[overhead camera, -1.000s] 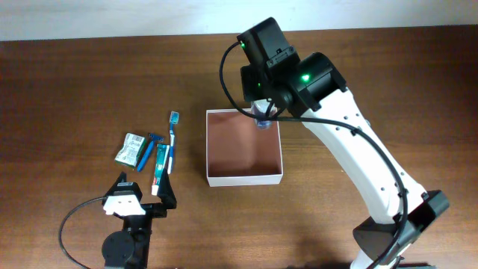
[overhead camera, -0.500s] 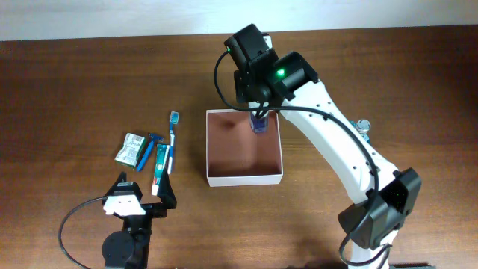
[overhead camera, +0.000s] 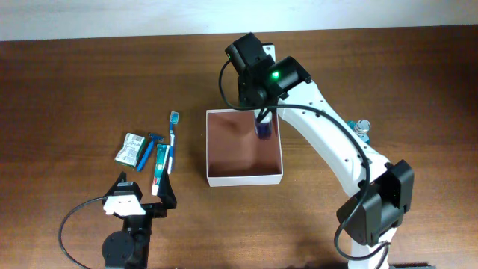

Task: Pack container
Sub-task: 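Lift the soap bottle and carry it over the pink box, then lower the soap bottle into the box's back right corner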

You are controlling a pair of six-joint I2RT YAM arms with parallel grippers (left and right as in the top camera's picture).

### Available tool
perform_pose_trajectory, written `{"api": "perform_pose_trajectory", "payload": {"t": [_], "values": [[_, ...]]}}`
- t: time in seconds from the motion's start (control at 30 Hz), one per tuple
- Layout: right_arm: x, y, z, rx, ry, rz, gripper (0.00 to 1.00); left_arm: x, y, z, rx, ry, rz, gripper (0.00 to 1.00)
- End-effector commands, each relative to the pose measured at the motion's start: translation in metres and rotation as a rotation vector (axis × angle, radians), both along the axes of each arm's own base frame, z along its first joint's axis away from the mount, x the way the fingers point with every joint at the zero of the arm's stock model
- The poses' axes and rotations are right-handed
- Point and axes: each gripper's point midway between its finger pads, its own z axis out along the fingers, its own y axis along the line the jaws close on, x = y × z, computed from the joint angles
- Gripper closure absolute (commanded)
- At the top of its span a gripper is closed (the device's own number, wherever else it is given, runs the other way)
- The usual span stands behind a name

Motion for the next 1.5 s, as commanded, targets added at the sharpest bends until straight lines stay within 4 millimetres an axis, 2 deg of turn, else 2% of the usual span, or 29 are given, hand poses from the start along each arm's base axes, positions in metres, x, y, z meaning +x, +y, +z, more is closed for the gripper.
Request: {"api": "perform_pose_trajectory", "payload": {"t": [0.0, 0.27, 0.63, 0.7, 0.73, 0.93, 1.1, 1.47], "values": [[0.007, -0.014, -0.004, -0.018, -0.018, -0.048, 0.75, 0.0, 0.002, -0.001, 0.016, -0.004, 0.008, 0.01], [0.01, -0.019, -0.026, -0.021, -0.007, -0.06, 0.75, 0.0, 0.002, 0.0, 0.016, -0.005, 0.008, 0.01], [0.01, -0.018, -0.045, -0.013, -0.006, -0.075, 0.75, 0.0, 0.002, 0.0, 0.016, -0.005, 0.008, 0.01], [0.01, -0.018, -0.046, -0.013, -0.006, -0.074, 0.74, 0.0, 0.002, -0.001, 0.016, -0.004, 0.008, 0.01], [0.01, -0.018, -0.046, -0.013, -0.007, -0.074, 0.69, 0.0, 0.002, 0.0, 0.016, -0.005, 0.008, 0.01], [0.01, -0.019, -0.046, -0.015, -0.003, -0.074, 0.57, 0.0, 0.002, 0.0, 0.016, -0.005, 0.008, 0.01], [0.005, -0.02, -0.049, -0.021, 0.017, -0.071, 0.52, 0.0, 0.002, -0.001, 0.016, -0.004, 0.008, 0.01], [-0.01, -0.028, -0.051, -0.067, 0.078, -0.05, 0.51, 0.0, 0.002, -0.001, 0.016, -0.004, 0.008, 0.01]]}}
